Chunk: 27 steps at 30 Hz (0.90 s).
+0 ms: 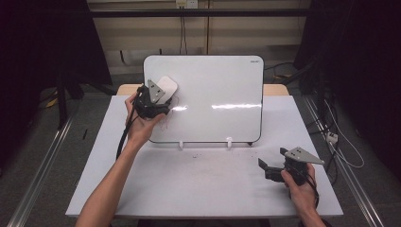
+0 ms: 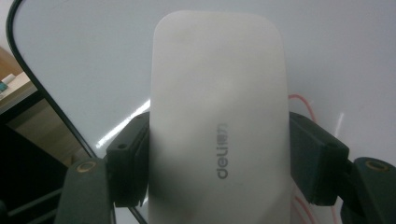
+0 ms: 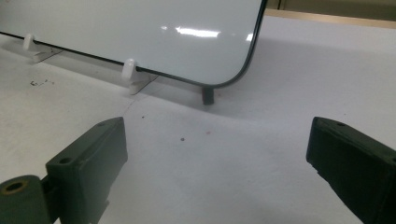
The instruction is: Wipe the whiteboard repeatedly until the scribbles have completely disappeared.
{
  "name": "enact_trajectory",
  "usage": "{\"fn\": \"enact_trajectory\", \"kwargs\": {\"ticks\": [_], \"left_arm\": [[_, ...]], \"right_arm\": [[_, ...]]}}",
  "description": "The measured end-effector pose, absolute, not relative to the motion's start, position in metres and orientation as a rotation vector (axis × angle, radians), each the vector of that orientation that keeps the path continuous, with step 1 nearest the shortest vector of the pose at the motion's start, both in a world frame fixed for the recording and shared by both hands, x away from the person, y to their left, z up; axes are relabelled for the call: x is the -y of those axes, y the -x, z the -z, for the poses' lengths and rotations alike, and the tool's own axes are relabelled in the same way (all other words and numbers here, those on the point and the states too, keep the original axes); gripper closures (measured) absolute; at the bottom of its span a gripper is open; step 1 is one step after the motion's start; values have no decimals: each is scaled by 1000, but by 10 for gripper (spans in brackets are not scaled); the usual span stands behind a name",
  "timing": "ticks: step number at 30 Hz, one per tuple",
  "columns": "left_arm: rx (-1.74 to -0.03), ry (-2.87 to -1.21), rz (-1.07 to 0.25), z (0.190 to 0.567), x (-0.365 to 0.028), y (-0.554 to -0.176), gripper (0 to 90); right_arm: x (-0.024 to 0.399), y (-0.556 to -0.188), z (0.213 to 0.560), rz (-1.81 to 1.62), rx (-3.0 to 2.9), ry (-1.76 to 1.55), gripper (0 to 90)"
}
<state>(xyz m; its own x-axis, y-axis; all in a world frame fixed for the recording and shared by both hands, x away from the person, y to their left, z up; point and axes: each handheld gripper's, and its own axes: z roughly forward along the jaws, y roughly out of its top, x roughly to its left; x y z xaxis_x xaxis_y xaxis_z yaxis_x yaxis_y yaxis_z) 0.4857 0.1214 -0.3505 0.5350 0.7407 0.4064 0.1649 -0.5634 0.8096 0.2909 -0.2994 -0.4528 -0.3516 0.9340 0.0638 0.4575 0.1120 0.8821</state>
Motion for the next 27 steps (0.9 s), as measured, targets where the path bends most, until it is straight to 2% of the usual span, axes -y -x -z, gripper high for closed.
{"fn": "enact_trajectory", "kwargs": {"ticks": [27], "left_arm": [[-796, -2010, -1035, 325, -119, -505, 310]], "right_arm": [[301, -292, 454, -1185, -1875, -1350, 53]]}}
